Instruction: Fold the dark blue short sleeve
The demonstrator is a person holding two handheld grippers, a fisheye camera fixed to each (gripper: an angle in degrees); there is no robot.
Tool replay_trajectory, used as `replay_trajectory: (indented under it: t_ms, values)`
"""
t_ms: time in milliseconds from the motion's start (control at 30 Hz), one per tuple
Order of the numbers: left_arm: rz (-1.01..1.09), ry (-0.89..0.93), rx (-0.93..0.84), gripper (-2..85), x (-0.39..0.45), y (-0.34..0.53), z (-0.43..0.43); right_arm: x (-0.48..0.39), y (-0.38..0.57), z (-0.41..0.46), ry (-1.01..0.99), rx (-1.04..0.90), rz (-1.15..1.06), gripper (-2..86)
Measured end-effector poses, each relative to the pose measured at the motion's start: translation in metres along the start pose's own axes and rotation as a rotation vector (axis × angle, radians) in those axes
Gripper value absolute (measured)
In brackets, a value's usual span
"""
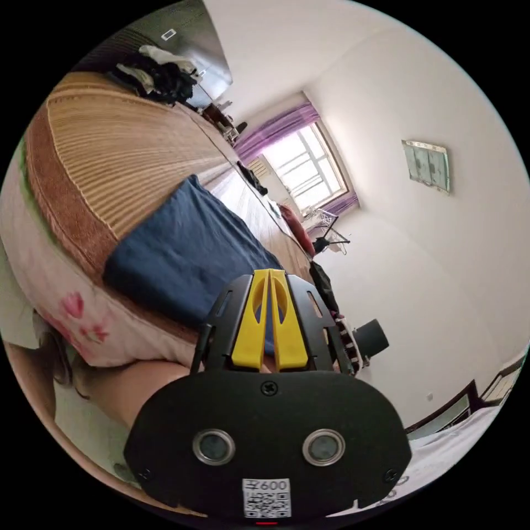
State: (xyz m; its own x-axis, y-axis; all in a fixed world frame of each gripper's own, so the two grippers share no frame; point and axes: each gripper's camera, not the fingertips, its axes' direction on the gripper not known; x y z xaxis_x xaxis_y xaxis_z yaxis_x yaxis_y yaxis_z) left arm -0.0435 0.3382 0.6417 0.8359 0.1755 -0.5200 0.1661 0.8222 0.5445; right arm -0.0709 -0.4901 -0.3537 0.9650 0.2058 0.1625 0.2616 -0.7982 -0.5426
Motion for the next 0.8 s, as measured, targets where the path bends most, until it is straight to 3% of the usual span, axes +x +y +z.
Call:
replay_trajectory:
  t_ms: [67, 200, 300, 333, 433, 533, 600, 667, 800]
  values:
    - [0.12, -0.113, -0.017, 0.1, -0.003, -0.004, -0.013, -0.014, 0.012, 0.001, -0.096, 0.05, 0.001, -0.8]
    - [0.332, -0.221, -0.096, 0.2, -0.024, 0.011, -0.014, -0.018, 0.033, 0.03, -0.08, -0.056, 0.092, -0.8]
    - [0.469, -0.312, -0.257, 0.1, -0.054, 0.036, 0.014, -0.036, 0.066, 0.035, -0.003, -0.009, -0.056, -0.8]
    - [0.522, -0.252, -0.164, 0.1, -0.065, 0.049, 0.004, -0.046, 0.072, 0.037, 0.041, -0.008, -0.111, -0.8]
    - [0.529, -0.22, -0.114, 0.1, -0.079, 0.064, 0.001, -0.041, 0.071, 0.041, 0.05, -0.06, -0.052, -0.9]
    - [0.647, -0.344, -0.037, 0.1, -0.069, 0.095, 0.006, -0.039, 0.068, 0.033, 0.047, -0.01, -0.022, -0.9]
    - [0.652, -0.383, -0.014, 0.2, -0.069, 0.104, 0.007, -0.047, 0.073, 0.034, 0.046, 0.034, -0.085, -0.9]
    - [0.61, -0.359, -0.004, 0.2, -0.079, 0.106, 0.005, -0.058, 0.09, 0.068, 0.085, -0.129, -0.135, -0.9]
    - [0.662, -0.368, -0.059, 0.2, -0.089, 0.106, 0.004, -0.069, 0.096, 0.072, 0.145, -0.129, -0.245, -0.9]
